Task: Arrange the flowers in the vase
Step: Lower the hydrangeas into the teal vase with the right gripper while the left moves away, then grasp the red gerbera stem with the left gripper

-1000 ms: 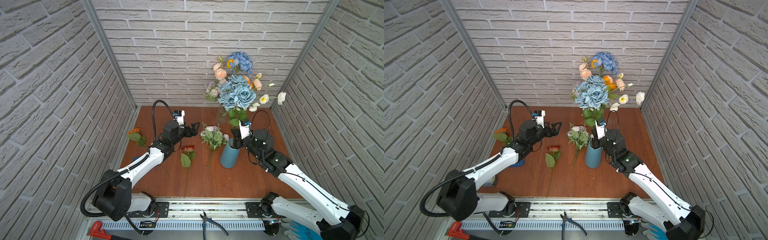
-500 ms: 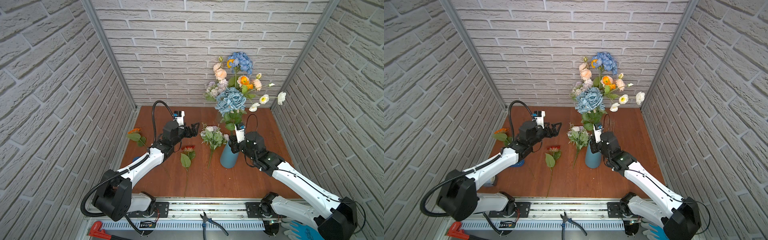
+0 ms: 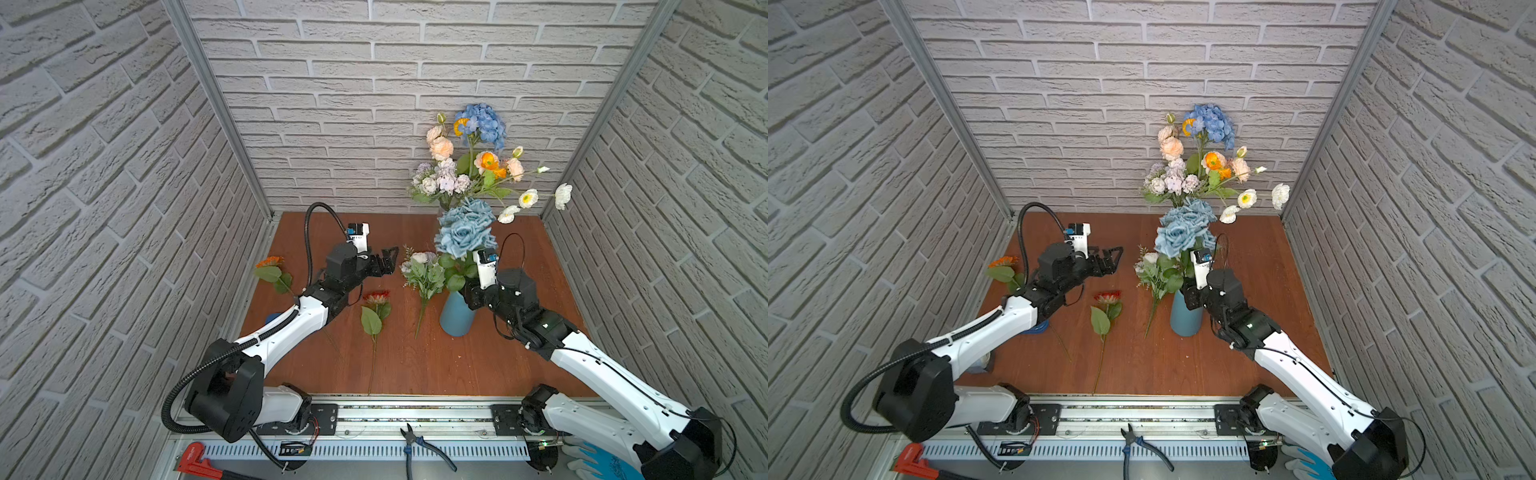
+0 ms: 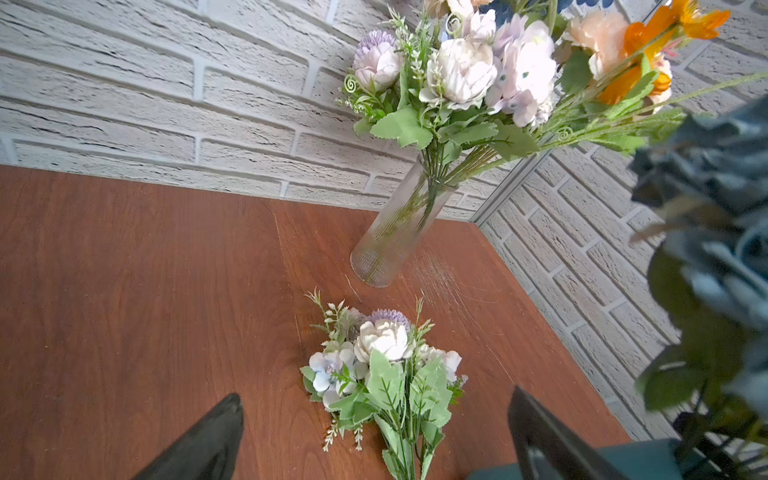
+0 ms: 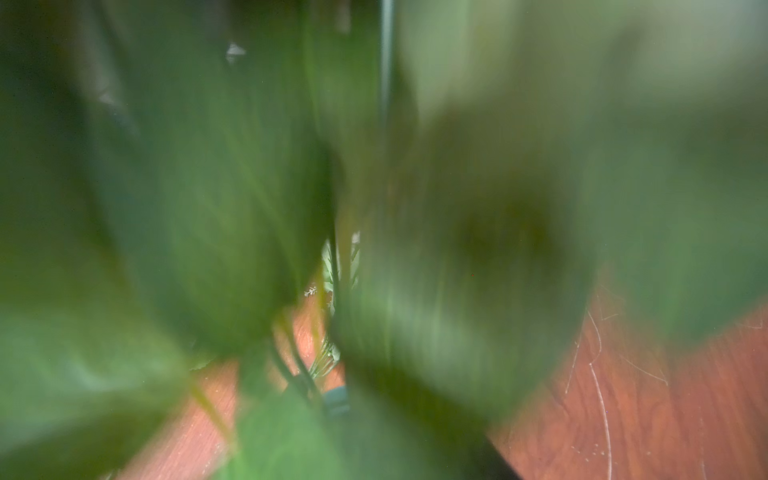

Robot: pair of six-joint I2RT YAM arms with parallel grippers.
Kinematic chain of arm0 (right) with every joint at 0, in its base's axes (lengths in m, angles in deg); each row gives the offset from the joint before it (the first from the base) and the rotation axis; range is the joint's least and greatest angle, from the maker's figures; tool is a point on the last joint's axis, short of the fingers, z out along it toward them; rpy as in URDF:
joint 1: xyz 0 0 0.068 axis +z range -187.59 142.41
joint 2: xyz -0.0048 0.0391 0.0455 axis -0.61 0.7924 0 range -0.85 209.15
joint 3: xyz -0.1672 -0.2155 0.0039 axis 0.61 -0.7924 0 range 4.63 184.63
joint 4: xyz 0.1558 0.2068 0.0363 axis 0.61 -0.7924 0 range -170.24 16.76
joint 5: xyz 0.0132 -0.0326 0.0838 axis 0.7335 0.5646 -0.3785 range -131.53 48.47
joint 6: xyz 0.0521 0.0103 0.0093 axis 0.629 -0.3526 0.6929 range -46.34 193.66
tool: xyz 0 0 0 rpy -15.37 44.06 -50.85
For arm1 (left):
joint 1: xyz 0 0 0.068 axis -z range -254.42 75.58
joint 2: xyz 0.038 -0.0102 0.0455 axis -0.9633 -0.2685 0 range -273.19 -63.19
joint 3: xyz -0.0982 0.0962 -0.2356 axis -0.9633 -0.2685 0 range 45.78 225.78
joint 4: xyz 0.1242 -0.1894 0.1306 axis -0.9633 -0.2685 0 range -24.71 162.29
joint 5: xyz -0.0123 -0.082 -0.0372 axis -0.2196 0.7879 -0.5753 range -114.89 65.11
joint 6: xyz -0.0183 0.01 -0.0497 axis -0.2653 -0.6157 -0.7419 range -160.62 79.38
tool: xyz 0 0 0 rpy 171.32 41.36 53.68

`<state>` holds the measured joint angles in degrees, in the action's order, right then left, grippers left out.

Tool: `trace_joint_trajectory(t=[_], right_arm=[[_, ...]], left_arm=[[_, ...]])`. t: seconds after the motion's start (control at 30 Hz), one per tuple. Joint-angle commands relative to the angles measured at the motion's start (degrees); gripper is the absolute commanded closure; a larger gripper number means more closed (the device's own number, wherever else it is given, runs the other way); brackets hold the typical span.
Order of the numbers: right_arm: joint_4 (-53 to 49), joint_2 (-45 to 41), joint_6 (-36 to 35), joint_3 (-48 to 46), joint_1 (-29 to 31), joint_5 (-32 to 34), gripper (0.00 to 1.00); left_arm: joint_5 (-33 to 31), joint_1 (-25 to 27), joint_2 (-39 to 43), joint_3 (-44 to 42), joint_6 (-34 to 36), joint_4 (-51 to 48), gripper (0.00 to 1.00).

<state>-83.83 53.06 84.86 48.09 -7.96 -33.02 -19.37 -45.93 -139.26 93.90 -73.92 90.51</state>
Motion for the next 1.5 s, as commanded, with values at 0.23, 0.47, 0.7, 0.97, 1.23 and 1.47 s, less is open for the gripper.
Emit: trace_joint_trajectory(t=[0.23,0.47,0.7,0.97,1.23,1.47], right_arm=[[-9.74,-11.13,2.57,1.60,-0.11,0.04,0.27],[-19.09,-19.15,4.82,1.52,-0.10,3.29,0.26],[-17.42,-22.01,11.09,-1.86,-0.10,19.25,0.25],[-14.99,-16.32,14.78,-1.25,-0.16,33.57,0.25],[-11.14,-19.54,16.88,-4.65,-0.18,40.14,0.26],[-9.19,-18.90,19.12,-6.40,-0.19,39.79,0.27]], left_arm=[[-1.52,-0.45,3.95,-1.03,0.91,-4.57,0.02],[-2.05,-0.23,6.34,-0.91,0.93,-11.86,0.02],[-1.74,1.60,10.07,0.48,2.96,-25.31,0.04],[-3.24,7.11,12.90,-0.18,2.79,-43.58,0.09],[-5.21,15.20,14.64,-4.32,-3.86,-51.07,0.13],[-7.51,20.11,13.89,-6.91,-6.52,-57.42,0.18]])
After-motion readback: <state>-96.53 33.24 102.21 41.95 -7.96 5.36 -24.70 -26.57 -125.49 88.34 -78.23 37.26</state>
